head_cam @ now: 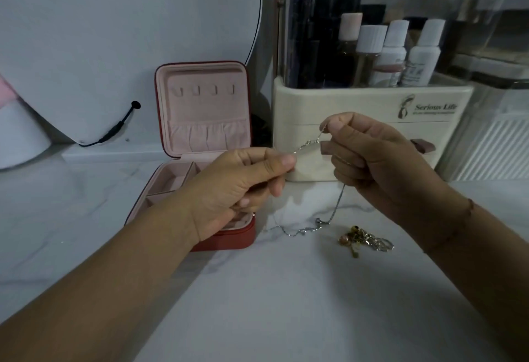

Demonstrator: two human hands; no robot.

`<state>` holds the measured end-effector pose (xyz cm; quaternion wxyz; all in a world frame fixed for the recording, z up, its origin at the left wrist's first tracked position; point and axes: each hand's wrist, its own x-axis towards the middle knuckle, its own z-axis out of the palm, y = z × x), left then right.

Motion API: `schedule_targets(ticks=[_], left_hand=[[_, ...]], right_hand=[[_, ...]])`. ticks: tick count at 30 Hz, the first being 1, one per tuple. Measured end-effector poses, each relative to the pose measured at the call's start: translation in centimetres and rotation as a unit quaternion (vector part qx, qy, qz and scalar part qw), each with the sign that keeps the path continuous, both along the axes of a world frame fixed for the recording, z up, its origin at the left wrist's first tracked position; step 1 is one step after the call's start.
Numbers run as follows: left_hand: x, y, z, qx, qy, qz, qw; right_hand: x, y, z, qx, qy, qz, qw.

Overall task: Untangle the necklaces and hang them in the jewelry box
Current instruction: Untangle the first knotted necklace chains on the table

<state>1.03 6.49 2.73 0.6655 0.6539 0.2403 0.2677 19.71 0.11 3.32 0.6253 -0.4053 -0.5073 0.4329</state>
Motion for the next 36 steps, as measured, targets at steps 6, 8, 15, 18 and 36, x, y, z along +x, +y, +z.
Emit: schedule_targets(ticks=[6, 8, 15, 18, 36], left_hand=[[-0.9, 1.1, 1.3, -0.064, -0.117, 0.061, 0.989], [-1.4, 1.6, 1.8, -0.077, -0.15, 0.076, 0.983], [-1.8, 2.2, 2.1, -0.098, -0.166, 0.12, 0.974], [-1.8, 2.3, 1.9, -0.099, -0.144, 0.131, 0.976], [-2.2, 3.1, 1.7, -0.23, -0.236, 0.061, 0.942]], right_hand=[[1.1, -0.4, 0.9, -0.015, -0.004, -0.008, 1.0], [1.3, -0.5, 1.3, -0.02, 0.004, -0.014, 1.0], [1.9, -0.7, 1.9, -0.018, 0.06, -0.027, 0.998], [2.5, -0.6, 2.0, -0.007, 0.106, -0.019, 0.994], [2.3, -0.7, 2.0, -0.116, 0.148, 0.032, 0.982]])
